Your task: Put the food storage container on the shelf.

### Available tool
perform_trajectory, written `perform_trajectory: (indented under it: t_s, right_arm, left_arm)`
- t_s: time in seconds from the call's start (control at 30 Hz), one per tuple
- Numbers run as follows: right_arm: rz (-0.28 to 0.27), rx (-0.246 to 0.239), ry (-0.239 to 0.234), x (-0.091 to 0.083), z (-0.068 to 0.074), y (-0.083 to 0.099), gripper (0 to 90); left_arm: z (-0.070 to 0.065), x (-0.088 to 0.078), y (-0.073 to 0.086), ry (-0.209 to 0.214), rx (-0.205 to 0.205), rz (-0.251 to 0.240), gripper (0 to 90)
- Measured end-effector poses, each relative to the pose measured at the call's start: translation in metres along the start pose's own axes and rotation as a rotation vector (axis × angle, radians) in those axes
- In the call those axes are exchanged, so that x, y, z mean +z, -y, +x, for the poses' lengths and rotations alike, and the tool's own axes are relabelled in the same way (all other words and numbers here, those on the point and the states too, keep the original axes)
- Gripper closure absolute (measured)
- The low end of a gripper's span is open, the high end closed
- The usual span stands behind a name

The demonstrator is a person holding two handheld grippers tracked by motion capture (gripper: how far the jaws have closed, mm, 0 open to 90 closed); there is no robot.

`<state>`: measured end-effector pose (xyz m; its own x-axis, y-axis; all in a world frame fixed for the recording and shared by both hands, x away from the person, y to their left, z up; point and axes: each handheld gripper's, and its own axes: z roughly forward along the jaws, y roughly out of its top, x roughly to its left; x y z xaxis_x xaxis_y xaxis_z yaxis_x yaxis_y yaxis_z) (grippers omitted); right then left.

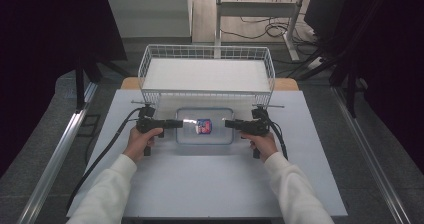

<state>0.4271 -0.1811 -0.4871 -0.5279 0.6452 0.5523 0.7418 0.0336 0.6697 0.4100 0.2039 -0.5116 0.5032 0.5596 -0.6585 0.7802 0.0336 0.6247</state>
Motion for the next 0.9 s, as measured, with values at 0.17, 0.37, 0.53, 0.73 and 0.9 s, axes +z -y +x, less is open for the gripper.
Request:
perform_trajectory:
  t_s: [0.17,0.37,0.53,0.73,0.9]
  right_arm:
    - [-0.021,0.032,0.054,0.006,0.003,0.000,44.6]
    - [-0.040,0.063,0.061,0.009,0.000,0.000,43.5]
    - [-0.057,0.082,0.068,0.012,-0.001,0.001,42.5]
    - [-0.067,0.102,0.080,0.015,-0.001,0.002,40.1]
    - [-0.076,0.090,0.132,0.011,0.003,0.003,31.9]
  left_arm:
    - [0.005,0.003,-0.001,-0.002,-0.022,-0.025,47.9]
    - [0.008,0.006,-0.001,-0.011,-0.036,-0.046,47.1]
    - [0.008,0.008,0.000,-0.023,-0.034,-0.054,46.1]
    - [0.007,0.009,0.001,-0.037,-0.035,-0.068,44.7]
    - [0.001,0.007,0.003,-0.076,0.006,-0.067,41.5]
